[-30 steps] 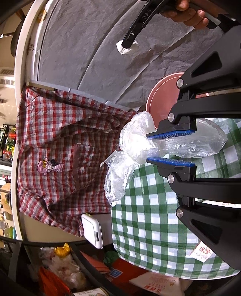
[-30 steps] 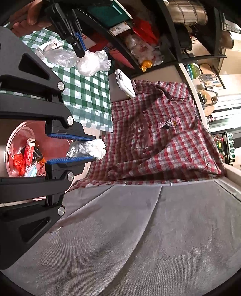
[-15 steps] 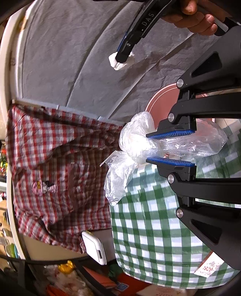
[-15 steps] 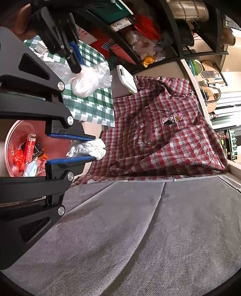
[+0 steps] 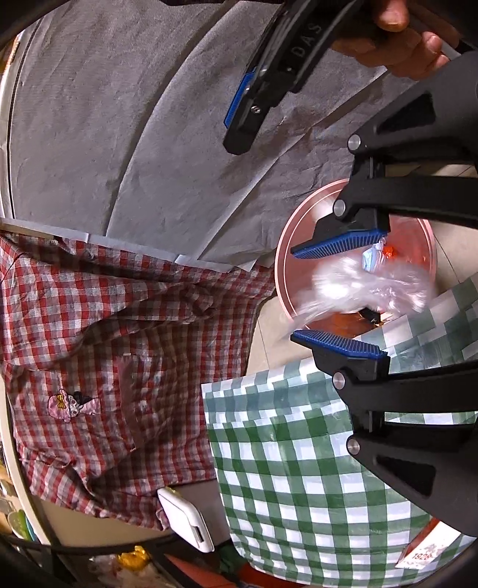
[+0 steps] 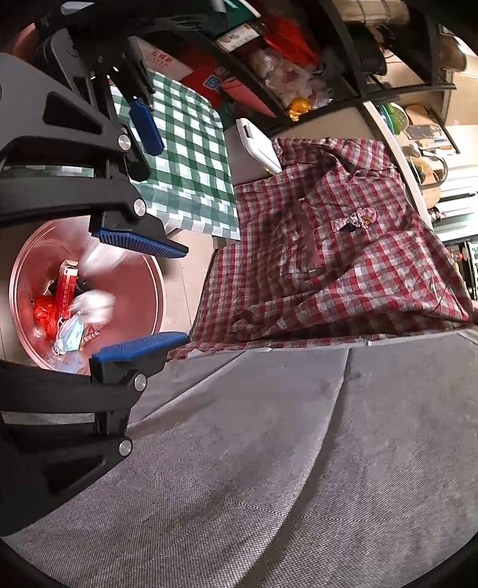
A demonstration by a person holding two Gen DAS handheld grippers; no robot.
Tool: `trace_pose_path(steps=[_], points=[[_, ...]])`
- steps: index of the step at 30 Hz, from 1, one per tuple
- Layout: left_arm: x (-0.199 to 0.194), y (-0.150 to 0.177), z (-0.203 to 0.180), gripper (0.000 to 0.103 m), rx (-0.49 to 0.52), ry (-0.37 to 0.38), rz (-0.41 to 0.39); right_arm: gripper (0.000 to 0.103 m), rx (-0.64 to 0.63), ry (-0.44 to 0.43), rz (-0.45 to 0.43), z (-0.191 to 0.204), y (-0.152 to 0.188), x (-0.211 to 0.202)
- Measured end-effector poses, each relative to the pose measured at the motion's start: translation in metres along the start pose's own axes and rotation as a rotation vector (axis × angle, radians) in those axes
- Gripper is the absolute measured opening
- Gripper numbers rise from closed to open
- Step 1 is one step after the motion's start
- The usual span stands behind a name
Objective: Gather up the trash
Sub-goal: 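Open both tools to drop the bag and tissue into the bucket, then reach the left tool toward the white tube while the right tool grasps the white carton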
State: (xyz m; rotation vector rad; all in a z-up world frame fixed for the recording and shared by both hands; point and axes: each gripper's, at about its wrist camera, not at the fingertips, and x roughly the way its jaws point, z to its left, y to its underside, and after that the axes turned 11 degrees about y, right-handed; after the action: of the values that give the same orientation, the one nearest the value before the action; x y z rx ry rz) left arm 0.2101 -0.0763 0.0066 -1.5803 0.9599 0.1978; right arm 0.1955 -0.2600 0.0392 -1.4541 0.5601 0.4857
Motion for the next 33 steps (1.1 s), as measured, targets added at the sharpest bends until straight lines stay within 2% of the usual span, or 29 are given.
trace_pose_path(steps=[6,11,13,15,17,20,31,33], points=[[-0.018,-0.002,0.016,0.04,-0.022,-0.014,-0.023,0.043,-0.003,-0.008,-0.009,0.006,0.001,-0.001],[-0.049,-0.001,0.034,0.04,-0.031,-0.041,-0.062,0.043,-0.025,-0.032,-0.04,0.022,0.003,-0.011],[-0.067,0.0,0.046,0.04,-0.037,-0.059,-0.08,0.039,-0.023,-0.067,-0.038,0.032,0.005,-0.013],[-0.083,0.002,0.057,0.04,-0.045,-0.078,-0.095,0.03,-0.025,-0.102,-0.034,0.044,0.007,-0.016],[-0.097,0.004,0.071,0.04,-0.057,-0.106,-0.098,0.021,-0.027,-0.138,-0.031,0.058,0.01,-0.019],[-0.119,0.01,0.096,0.04,-0.091,-0.149,-0.094,0.016,-0.049,-0.192,-0.025,0.082,0.016,-0.023],[-0.211,0.038,0.184,0.04,-0.197,-0.254,-0.128,0.017,-0.297,-0.416,0.076,0.206,0.069,-0.032],[-0.225,0.041,0.193,0.04,-0.214,-0.26,-0.141,0.023,-0.339,-0.456,0.097,0.223,0.078,-0.032]])
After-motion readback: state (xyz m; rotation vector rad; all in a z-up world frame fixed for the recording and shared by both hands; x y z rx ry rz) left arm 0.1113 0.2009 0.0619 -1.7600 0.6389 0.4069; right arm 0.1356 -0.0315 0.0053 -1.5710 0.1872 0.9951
